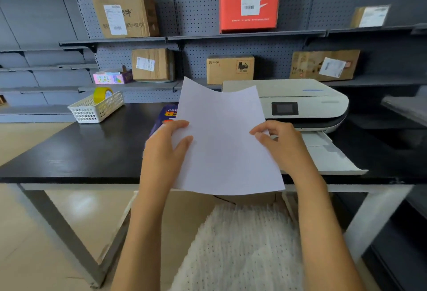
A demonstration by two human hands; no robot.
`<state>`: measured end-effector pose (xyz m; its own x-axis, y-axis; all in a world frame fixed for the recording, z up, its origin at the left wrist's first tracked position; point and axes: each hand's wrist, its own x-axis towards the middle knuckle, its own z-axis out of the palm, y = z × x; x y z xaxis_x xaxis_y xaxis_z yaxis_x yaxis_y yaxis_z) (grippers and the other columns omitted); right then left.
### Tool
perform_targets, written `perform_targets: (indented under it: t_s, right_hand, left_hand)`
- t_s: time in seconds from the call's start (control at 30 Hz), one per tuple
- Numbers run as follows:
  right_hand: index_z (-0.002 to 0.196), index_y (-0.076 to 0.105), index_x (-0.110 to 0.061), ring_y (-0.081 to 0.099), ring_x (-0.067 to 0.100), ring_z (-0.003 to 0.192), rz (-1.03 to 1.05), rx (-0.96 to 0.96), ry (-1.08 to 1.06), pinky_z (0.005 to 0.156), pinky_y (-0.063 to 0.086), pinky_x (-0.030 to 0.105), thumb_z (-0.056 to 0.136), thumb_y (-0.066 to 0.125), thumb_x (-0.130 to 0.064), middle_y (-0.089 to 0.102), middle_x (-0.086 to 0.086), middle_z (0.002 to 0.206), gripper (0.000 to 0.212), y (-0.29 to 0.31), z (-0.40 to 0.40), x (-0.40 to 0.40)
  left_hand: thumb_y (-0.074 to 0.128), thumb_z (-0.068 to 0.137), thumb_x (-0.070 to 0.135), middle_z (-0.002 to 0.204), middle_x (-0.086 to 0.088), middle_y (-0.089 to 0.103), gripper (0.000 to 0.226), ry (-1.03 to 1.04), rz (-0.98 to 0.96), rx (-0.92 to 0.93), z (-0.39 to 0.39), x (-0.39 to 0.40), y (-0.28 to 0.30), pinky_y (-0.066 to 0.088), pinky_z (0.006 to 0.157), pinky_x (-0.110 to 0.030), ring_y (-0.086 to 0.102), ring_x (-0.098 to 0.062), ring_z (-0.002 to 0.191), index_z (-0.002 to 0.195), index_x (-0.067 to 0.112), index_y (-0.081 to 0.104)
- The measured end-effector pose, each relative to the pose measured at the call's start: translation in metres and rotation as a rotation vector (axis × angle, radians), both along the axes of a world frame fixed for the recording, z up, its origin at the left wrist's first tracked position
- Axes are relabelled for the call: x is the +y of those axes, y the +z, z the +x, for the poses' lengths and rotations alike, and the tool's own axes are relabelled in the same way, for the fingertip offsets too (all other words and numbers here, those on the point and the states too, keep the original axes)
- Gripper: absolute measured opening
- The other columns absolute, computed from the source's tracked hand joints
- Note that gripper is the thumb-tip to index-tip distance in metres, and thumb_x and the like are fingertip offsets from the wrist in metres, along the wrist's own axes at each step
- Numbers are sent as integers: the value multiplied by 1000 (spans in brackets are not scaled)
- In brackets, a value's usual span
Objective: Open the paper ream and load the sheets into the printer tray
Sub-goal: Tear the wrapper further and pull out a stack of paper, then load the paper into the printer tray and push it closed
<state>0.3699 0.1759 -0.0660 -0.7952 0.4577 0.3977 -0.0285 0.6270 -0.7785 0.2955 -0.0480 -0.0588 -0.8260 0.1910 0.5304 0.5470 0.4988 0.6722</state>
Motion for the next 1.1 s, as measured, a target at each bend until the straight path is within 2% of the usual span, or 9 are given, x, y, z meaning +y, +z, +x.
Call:
perform_targets:
  t_s: [0.13, 0.23, 0.33, 0.5, 0.67, 0.8, 0.97, 1.03, 1.1]
  right_hand:
    - [99, 72, -23, 51, 1, 77, 7, -13, -75, 61, 37, 19, 97, 56, -21, 63, -6, 107, 16, 1, 3, 27]
    - [97, 72, -26, 52, 6, 77, 12, -23, -118, 61, 37, 20, 97, 57, -23, 64, -5, 110, 16, 1, 7, 46]
    - [98, 72, -25, 51, 2, 74, 17, -39, -156, 61, 36, 18, 96, 57, -21, 64, -5, 109, 16, 5, 14, 67]
    - [97, 71, -26, 56, 7, 86, -13, -76, -223, 65, 42, 19, 97, 56, -21, 64, -4, 111, 16, 7, 30, 102]
    - [92, 68, -33, 58, 18, 94, -16, -107, -297, 67, 43, 27, 97, 55, -24, 64, 1, 110, 16, 4, 45, 132]
    - [94, 68, -29, 57, 13, 93, 0, -121, -345, 65, 41, 20, 99, 52, -22, 64, 1, 111, 18, 5, 55, 152]
    - [96, 67, -26, 55, 16, 102, -7, -151, -384, 65, 35, 17, 102, 43, -19, 63, 1, 117, 25, 0, 68, 170]
    - [98, 65, -26, 54, 15, 101, -16, -169, -396, 65, 36, 17, 103, 41, -19, 61, 1, 118, 25, -5, 73, 178]
    - [101, 63, -27, 55, 13, 94, -28, -189, -407, 65, 38, 19, 103, 40, -17, 60, 0, 115, 24, -11, 79, 184]
  left_hand:
    - [60, 94, 22, 113, 15, 53, 33, -69, 33, -28, -8, 31, -2, 33, 75, -10, 42, 2, 98, 128, 24, 60]
    - [62, 93, 19, 119, 12, 60, 33, -137, 56, 9, -16, 53, -3, 33, 88, -13, 45, 7, 99, 125, 20, 62]
    - [63, 92, 20, 124, 9, 63, 32, -186, 90, -5, -21, 76, -4, 40, 97, -23, 55, -7, 112, 124, 21, 63]
    - [63, 92, 22, 124, 13, 63, 32, -268, 103, -21, -19, 118, -9, 44, 98, -29, 55, -5, 112, 124, 25, 62]
    - [63, 92, 24, 127, 13, 62, 36, -326, 94, -36, -13, 151, -15, 46, 100, -32, 57, -8, 115, 128, 28, 59]
    - [63, 92, 26, 125, 21, 57, 39, -378, 80, -74, -6, 176, -20, 46, 102, -31, 54, -5, 120, 131, 29, 57]
    - [63, 91, 34, 128, 15, 60, 43, -414, 1, -148, 2, 198, -29, 54, 89, -40, 62, -16, 107, 133, 36, 54]
    - [62, 90, 37, 121, 10, 63, 44, -410, -55, -165, 5, 206, -33, 55, 79, -39, 64, -22, 95, 133, 37, 53]
    - [63, 89, 38, 112, 10, 64, 45, -407, -105, -189, 9, 213, -37, 54, 75, -36, 62, -22, 87, 132, 36, 54]
